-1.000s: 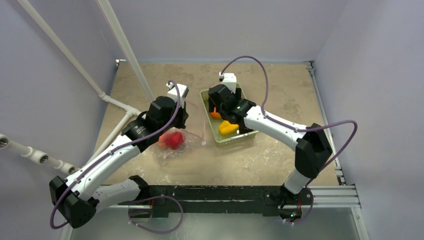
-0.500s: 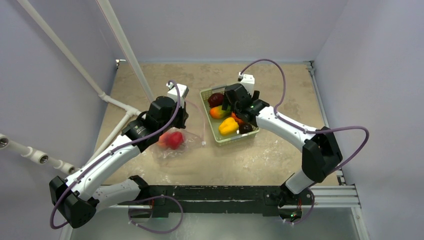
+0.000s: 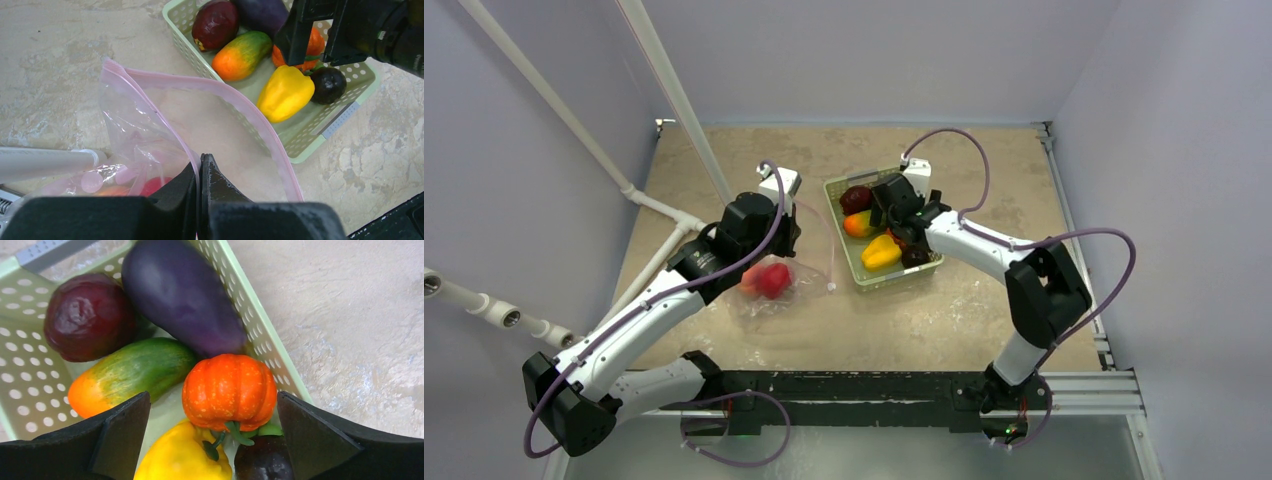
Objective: Place the food in the zip-top bag and seal the zipper
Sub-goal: Pick up the fake vegetable from the bin.
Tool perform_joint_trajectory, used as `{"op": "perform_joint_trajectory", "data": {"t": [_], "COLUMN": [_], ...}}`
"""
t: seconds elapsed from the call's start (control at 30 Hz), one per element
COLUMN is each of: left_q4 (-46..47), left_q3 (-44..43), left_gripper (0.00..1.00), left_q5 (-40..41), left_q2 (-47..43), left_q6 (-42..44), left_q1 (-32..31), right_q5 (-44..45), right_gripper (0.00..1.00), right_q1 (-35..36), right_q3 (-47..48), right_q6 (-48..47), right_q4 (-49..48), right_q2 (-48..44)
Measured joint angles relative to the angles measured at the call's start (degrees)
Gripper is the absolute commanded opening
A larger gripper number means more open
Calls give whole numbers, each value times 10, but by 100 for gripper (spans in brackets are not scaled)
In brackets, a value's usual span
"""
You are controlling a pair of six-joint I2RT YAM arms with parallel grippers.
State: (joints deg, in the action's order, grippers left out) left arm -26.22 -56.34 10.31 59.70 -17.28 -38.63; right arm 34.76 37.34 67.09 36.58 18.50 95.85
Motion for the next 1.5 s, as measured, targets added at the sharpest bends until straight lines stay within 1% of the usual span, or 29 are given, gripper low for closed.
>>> {"op": "perform_joint_trajectory", "data": {"t": [0.4,0.53,0.6,0.67,0.9,1.07,1.17,1.33,1.5], "left_q4": [0,0,0,0,0,0,0,0,0], "left_q3": [0,0,0,0,0,0,0,0,0], "left_gripper": [0,0,0,0,0,0,0,0,0], "left_q5": [0,0,0,0,2,2,2,2,2], "left_q2": [0,0,0,0,0,0,0,0,0], "left_q6": [3,4,4,4,4,4,4,4,4], "left_q1": [0,0,0,0,0,0,0,0,0], "right_q5": [10,18,18,19,21,20,20,25,23], "right_gripper": [99,96,93,88,57,43,39,35,35], "right_q1": [-3,-3,-3,-3,-3,-3,-3,-3,-2], "right_q3": [0,0,0,0,0,0,1,18,45], "right_q6": [8,10,10,10,9,8,8,5,-9], "right_q4": [-6,-6,-6,-6,-8,-7,-3,11,8], "right_q2": [48,60,65,70,70,68,58,12,-49]}}
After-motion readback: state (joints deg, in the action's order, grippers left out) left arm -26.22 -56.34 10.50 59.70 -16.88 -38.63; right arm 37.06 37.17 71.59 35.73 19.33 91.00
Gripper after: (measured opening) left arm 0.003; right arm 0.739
